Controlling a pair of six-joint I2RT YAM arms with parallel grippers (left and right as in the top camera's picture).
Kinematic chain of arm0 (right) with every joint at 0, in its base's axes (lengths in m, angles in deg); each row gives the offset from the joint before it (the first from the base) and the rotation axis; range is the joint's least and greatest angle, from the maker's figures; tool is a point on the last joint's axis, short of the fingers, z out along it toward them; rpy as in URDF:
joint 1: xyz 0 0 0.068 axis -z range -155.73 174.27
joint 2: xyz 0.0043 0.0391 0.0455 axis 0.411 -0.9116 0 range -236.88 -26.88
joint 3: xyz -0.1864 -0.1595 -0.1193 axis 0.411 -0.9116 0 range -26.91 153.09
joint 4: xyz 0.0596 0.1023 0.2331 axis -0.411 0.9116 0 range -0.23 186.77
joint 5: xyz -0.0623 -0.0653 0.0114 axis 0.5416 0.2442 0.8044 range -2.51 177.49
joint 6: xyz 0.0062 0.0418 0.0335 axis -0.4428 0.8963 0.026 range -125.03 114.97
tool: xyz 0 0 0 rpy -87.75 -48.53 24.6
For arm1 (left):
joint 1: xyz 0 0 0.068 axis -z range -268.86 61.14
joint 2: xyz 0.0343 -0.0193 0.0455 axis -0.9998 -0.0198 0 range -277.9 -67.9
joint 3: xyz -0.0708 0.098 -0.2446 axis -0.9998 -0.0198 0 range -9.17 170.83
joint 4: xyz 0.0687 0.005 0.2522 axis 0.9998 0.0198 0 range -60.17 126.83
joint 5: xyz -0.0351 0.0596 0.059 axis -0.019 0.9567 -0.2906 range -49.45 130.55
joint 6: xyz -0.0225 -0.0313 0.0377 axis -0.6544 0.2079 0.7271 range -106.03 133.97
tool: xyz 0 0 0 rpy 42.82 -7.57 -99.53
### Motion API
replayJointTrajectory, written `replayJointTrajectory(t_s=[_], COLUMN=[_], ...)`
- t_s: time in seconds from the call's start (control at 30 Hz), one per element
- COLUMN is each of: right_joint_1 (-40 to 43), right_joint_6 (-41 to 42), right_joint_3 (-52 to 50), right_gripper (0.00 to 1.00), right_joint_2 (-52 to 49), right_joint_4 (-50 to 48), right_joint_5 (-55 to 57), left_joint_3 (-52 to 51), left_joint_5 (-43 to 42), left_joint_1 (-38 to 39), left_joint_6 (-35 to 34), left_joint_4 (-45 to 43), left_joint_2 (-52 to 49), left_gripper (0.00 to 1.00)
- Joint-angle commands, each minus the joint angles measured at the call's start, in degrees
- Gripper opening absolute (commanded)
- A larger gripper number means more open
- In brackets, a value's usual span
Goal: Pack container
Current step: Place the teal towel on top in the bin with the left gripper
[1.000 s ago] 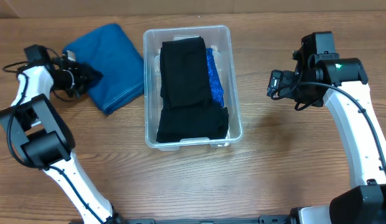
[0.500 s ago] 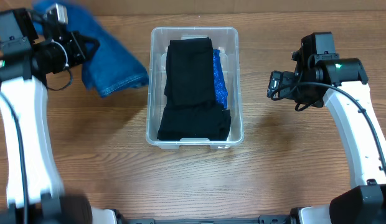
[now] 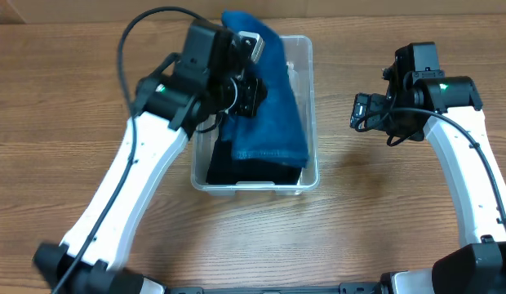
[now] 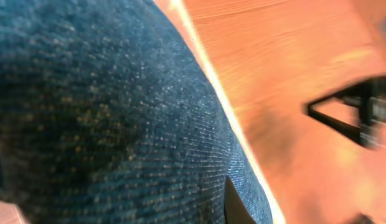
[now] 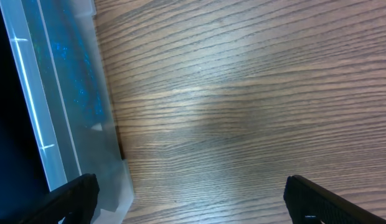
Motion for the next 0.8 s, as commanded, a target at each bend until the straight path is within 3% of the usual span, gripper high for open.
replayJointTrajectory(t_s=[0.0, 0.2, 0.33, 0.67, 0.7, 0.73, 0.77], right_joint_1=[0.0, 0.0, 0.0, 0.0, 0.0, 0.0, 0.0], right_joint_6=[-0.2, -0.2, -0.2, -0.2, -0.2, -0.2, -0.2], right_joint_3=[0.0, 0.0, 0.0, 0.0, 0.0, 0.0, 0.0], right_gripper=[1.00, 1.00, 1.00, 1.00, 1.00, 1.00, 1.00], right_joint_2=[0.5, 0.5, 0.5, 0.5, 0.5, 0.5, 0.5], right_joint_4=[-0.1, -0.2, -0.3, 0.0, 0.0, 0.0, 0.1], right_joint_5=[-0.1, -0.1, -0.1, -0.1, -0.1, -0.1, -0.1], left_joint_3=[2.1, 2.1, 2.1, 2.1, 2.1, 2.1, 2.1], left_joint_5=[0.0, -4.2, -12.3, -1.0, 2.1, 6.4, 13.4], left_joint_1=[0.4, 0.4, 0.7, 1.4, 1.4, 1.4, 1.2], left_joint_6=[3.1, 5.8, 8.7, 9.5, 9.5, 8.7, 5.5], left_joint_4=[-3.7, -4.5, -3.4, -1.2, 0.3, 2.2, 4.2], left_joint_2=[-1.5, -3.5, -3.5, -5.1, -5.1, -5.1, -5.1], left_gripper=[0.04, 0.04, 0.04, 0.04, 0.10, 0.40, 0.77])
